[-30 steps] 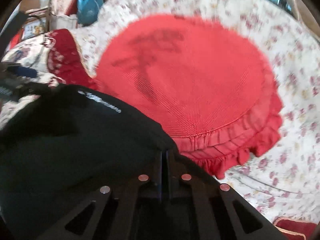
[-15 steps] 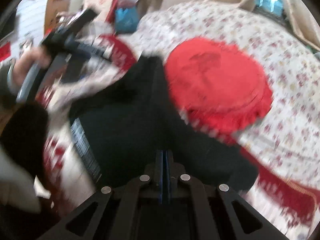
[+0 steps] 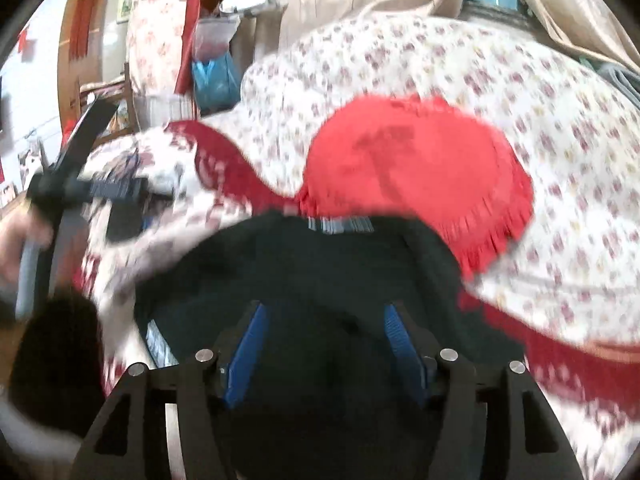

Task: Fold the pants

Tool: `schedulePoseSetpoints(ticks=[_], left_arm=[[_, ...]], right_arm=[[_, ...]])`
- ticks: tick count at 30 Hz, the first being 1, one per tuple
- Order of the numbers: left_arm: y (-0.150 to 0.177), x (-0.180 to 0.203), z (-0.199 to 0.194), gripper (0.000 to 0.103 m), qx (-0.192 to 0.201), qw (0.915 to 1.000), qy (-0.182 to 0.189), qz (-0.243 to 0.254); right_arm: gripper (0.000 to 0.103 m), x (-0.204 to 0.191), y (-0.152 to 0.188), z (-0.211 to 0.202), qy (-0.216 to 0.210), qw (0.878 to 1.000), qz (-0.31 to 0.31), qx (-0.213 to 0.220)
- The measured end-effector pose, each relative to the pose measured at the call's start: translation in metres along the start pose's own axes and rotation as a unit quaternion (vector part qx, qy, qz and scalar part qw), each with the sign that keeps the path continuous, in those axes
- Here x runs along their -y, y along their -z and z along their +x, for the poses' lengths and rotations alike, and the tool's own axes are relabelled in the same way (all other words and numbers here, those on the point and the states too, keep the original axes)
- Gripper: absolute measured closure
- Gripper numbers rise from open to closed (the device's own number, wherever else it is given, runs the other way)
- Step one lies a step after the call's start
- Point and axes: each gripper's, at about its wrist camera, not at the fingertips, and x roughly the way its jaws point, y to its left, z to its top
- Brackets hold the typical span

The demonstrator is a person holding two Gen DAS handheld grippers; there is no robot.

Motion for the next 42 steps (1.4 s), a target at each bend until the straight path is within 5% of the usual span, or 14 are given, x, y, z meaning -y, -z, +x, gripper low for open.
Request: schedulePoseSetpoints(ticks=[7, 13, 22, 26, 29, 30, 33, 35, 38, 42], left_arm=[[-0.001, 0.012, 0.034, 0.001, -0.018, 0.9991, -0.025, 0.029], [-0.022, 0.021, 0.066, 0.001, -0.026, 0.9988, -0.016, 0.037], [-0.073, 0.042, 0.132, 0.001, -0.060, 0.9943, 0.033, 0.081], [-0.080, 0.052, 0.168, 0.001, -0.093, 0.9911, 0.019, 0.093], [-0.077, 0.062, 0.178, 0.029, -0.100, 0.9874, 0.026, 0.120], [-0.075, 0.066, 0.180, 0.051, -0.109, 0.9847, 0.035, 0.131], [-0.068, 0.073, 0.171, 0.066, -0.095, 0.9822, 0.023, 0.160], [-0.069, 0.070, 0.155, 0.096, -0.080, 0.9844, 0.043, 0.150], [-0.076, 0.061, 0.113, 0.097, -0.045, 0.9865, 0.094, 0.126], [-0.067, 0.065, 0.058, 0.097, 0.000, 0.9777, 0.124, 0.169]], right_arm=[[0.043, 0.010, -0.082, 0.125, -0.024, 0.997, -0.030, -0.069], [0.043, 0.012, -0.086, 0.206, -0.054, 0.989, -0.039, -0.129], [0.043, 0.033, -0.072, 0.233, -0.057, 0.984, -0.045, -0.164], [0.043, 0.040, -0.063, 0.229, -0.066, 0.985, -0.027, -0.160], [0.043, 0.040, -0.059, 0.221, -0.060, 0.986, -0.026, -0.151], [0.043, 0.042, -0.059, 0.216, -0.058, 0.987, -0.024, -0.145], [0.043, 0.051, -0.061, 0.199, -0.057, 0.990, -0.003, -0.126], [0.043, 0.058, -0.063, 0.185, -0.055, 0.992, 0.010, -0.112], [0.043, 0.063, -0.063, 0.164, -0.044, 0.994, 0.013, -0.100], [0.043, 0.063, -0.064, 0.140, -0.035, 0.995, -0.004, -0.090]])
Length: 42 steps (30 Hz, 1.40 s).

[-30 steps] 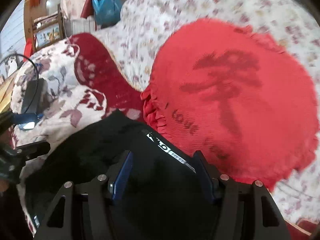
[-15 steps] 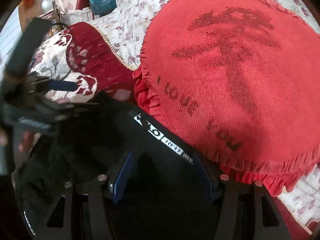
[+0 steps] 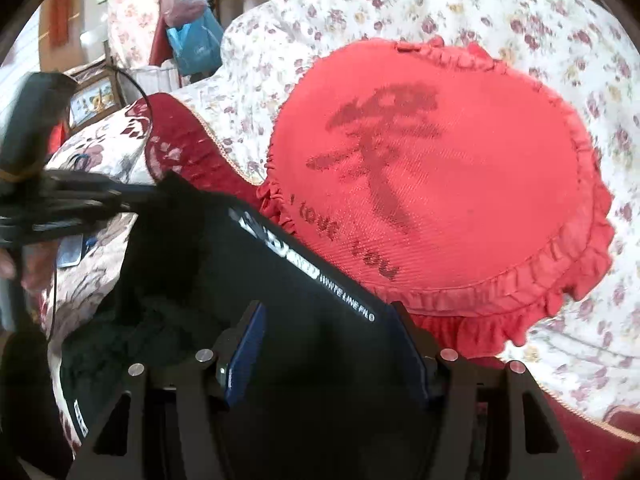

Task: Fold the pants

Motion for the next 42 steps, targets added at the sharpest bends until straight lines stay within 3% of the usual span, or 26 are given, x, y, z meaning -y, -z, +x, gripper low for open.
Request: schedulePoseSetpoints(ticks=[6, 8, 13, 14, 15, 16, 17, 21, 25, 31, 36, 40, 42], left_arm=[[0.023, 0.009, -0.044, 0.097, 0.013, 0.9989, 0.044, 0.001], [0.032, 0.013, -0.053, 0.097, 0.011, 0.9990, 0.042, 0.008], [0.050, 0.019, -0.061, 0.097, 0.005, 0.9992, 0.031, 0.023], [0.050, 0.016, -0.058, 0.097, 0.002, 0.9993, 0.031, 0.022], [0.050, 0.013, -0.055, 0.097, 0.000, 0.9993, 0.030, 0.020], [0.049, 0.011, -0.053, 0.097, -0.001, 0.9994, 0.030, 0.019], [0.049, 0.010, -0.052, 0.097, 0.000, 0.9994, 0.032, 0.016], [0.047, 0.004, -0.050, 0.097, 0.006, 0.9994, 0.032, 0.011], [0.051, -0.009, -0.061, 0.097, 0.007, 0.9995, 0.032, -0.003], [0.081, -0.022, -0.082, 0.096, -0.015, 0.9994, 0.027, -0.015], [0.109, -0.046, -0.100, 0.096, -0.032, 0.9979, -0.014, -0.054], [0.114, -0.045, -0.118, 0.096, -0.024, 0.9980, -0.038, -0.045], [0.112, -0.034, -0.122, 0.096, -0.016, 0.9985, -0.042, -0.032]], right_arm=[[0.039, -0.014, -0.010, -0.002, -0.023, 0.999, -0.031, -0.006], [0.032, -0.020, -0.016, 0.007, -0.026, 0.998, -0.055, -0.013], [0.032, -0.030, -0.035, 0.027, -0.044, 0.992, -0.114, -0.025], [0.042, -0.032, -0.036, 0.030, -0.048, 0.991, -0.121, -0.029], [0.065, -0.035, -0.037, 0.033, -0.054, 0.989, -0.132, -0.034], [0.075, -0.039, -0.038, 0.036, -0.061, 0.987, -0.141, -0.038], [0.092, -0.042, -0.036, 0.036, -0.065, 0.986, -0.151, -0.042], [0.097, -0.050, -0.025, 0.023, -0.047, 0.986, -0.154, -0.030], [0.097, -0.054, -0.003, -0.032, -0.059, 0.991, -0.119, 0.005], [0.099, -0.120, 0.066, -0.093, -0.100, 0.989, -0.109, 0.022], [0.099, -0.160, 0.114, -0.073, -0.132, 0.990, -0.053, -0.012], [0.098, -0.172, 0.142, -0.041, -0.137, 0.988, -0.025, -0.062], [0.096, -0.166, 0.145, -0.042, -0.142, 0.988, -0.002, -0.054]])
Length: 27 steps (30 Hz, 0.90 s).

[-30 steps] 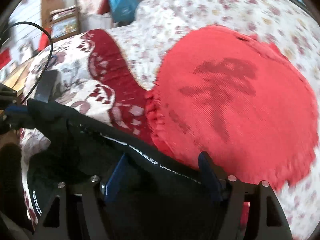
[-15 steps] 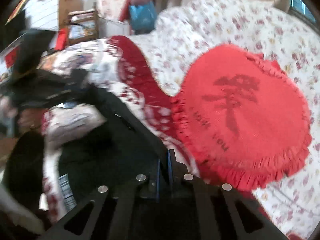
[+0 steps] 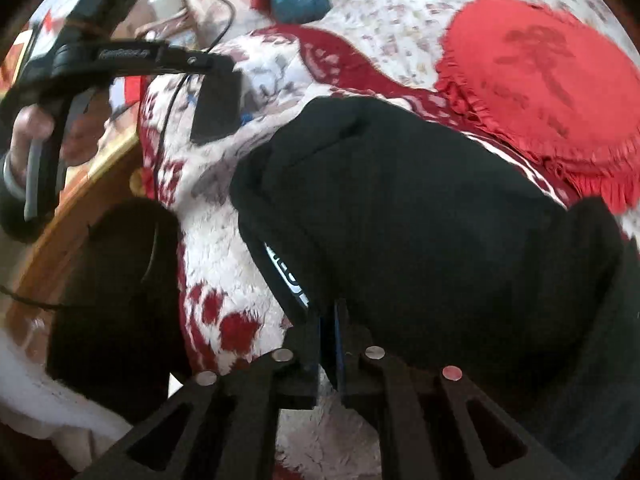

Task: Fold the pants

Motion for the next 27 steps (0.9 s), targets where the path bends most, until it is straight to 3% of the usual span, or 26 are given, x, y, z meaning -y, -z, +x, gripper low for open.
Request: schedulePoseSetpoints(ticks=[1, 2, 3, 4, 7, 8, 12, 16, 19, 21, 23, 25, 27], left_arm=[[-0.001, 0.008, 0.000, 0.096, 0.002, 1.0000, 0.002, 0.008], [-0.002, 0.016, 0.001, 0.096, 0.002, 0.9999, 0.006, 0.014], [-0.004, 0.023, 0.004, 0.096, 0.002, 0.9998, 0.009, 0.019], [-0.004, 0.033, 0.008, 0.096, 0.001, 0.9996, 0.013, 0.025], [-0.007, 0.058, 0.023, 0.096, -0.006, 0.9991, 0.023, 0.036], [-0.008, 0.068, 0.030, 0.096, -0.010, 0.9988, 0.030, 0.038], [-0.010, 0.098, 0.054, 0.096, -0.025, 0.9983, 0.045, 0.027], [-0.008, 0.118, 0.080, 0.096, -0.041, 0.9986, 0.022, 0.023], [-0.004, 0.123, 0.092, 0.096, -0.044, 0.9987, 0.001, 0.027], [-0.002, 0.122, 0.099, 0.090, -0.053, 0.9983, -0.002, 0.025], [0.000, 0.121, 0.102, 0.074, -0.057, 0.9981, 0.000, 0.022], [0.001, 0.120, 0.100, 0.060, -0.048, 0.9987, 0.005, 0.017], [0.001, 0.118, 0.097, 0.057, -0.042, 0.9991, 0.003, 0.011]], right_arm=[[0.094, 0.005, 0.000, -0.009, -0.009, 1.000, 0.019, 0.007], [0.086, 0.010, 0.001, -0.019, -0.010, 0.999, 0.029, 0.016], [0.077, 0.017, 0.002, -0.035, 0.001, 0.999, 0.043, 0.033], [0.075, 0.025, 0.001, -0.049, 0.011, 0.997, 0.053, 0.048], [0.066, 0.070, 0.003, -0.100, 0.091, 0.985, 0.108, 0.096], [0.058, 0.087, 0.001, -0.110, 0.120, 0.980, 0.126, 0.098], [0.054, 0.162, -0.022, -0.110, 0.208, 0.958, 0.187, 0.068], [0.054, 0.220, -0.047, -0.068, 0.251, 0.940, 0.232, 0.011], [0.054, 0.252, -0.051, -0.039, 0.248, 0.933, 0.260, -0.031], [0.066, 0.267, -0.046, -0.024, 0.248, 0.928, 0.274, -0.047], [0.097, 0.270, -0.040, -0.031, 0.229, 0.931, 0.285, -0.021], [0.097, 0.265, -0.035, -0.053, 0.221, 0.932, 0.287, 0.013], [0.097, 0.252, -0.024, -0.089, 0.214, 0.933, 0.284, 0.053]])
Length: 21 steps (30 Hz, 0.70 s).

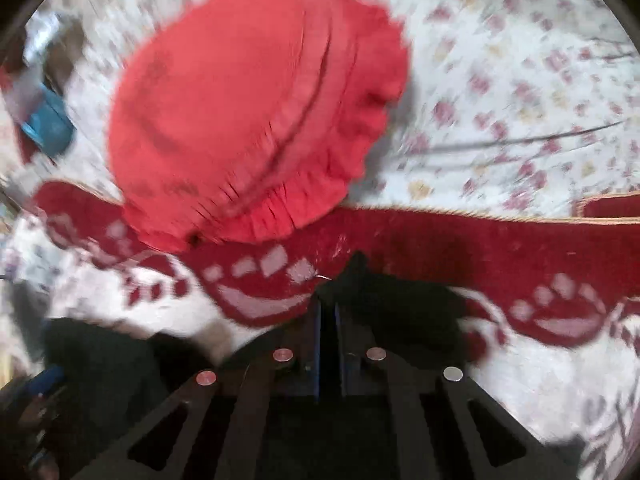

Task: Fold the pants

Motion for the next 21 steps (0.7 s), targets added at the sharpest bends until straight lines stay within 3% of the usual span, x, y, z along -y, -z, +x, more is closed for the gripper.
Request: schedulePoseSetpoints(ticks=[4, 9, 11, 13, 16, 19, 21], left_arm=[[-0.001, -0.002, -0.006, 0.057, 0.005, 0.9998, 0.012, -0.016], [0.001, 0.004, -0.008, 0.057, 0.001, 0.9999, 0.011, -0.010], [0.002, 0.006, -0.008, 0.057, 0.000, 0.9998, 0.013, -0.012], [0.002, 0.009, -0.007, 0.057, -0.002, 0.9997, 0.016, -0.016], [0.002, 0.017, -0.003, 0.057, -0.009, 0.9998, 0.014, -0.010], [0.001, 0.021, -0.007, 0.057, -0.005, 0.9999, 0.013, -0.005], [0.001, 0.021, -0.010, 0.057, -0.002, 0.9999, 0.013, -0.008]], right_arm=[[0.097, 0.032, 0.040, -0.096, -0.017, 0.997, 0.028, 0.071], [0.097, 0.083, 0.111, -0.161, 0.020, 0.994, 0.079, 0.077], [0.097, 0.103, 0.136, -0.163, 0.031, 0.993, 0.103, 0.052], [0.097, 0.120, 0.157, -0.144, 0.039, 0.993, 0.114, -0.005], [0.096, 0.125, 0.167, -0.122, 0.072, 0.991, 0.094, -0.058], [0.084, 0.128, 0.161, -0.133, 0.092, 0.990, 0.094, -0.040], [0.076, 0.135, 0.157, -0.151, 0.132, 0.987, 0.094, -0.018]])
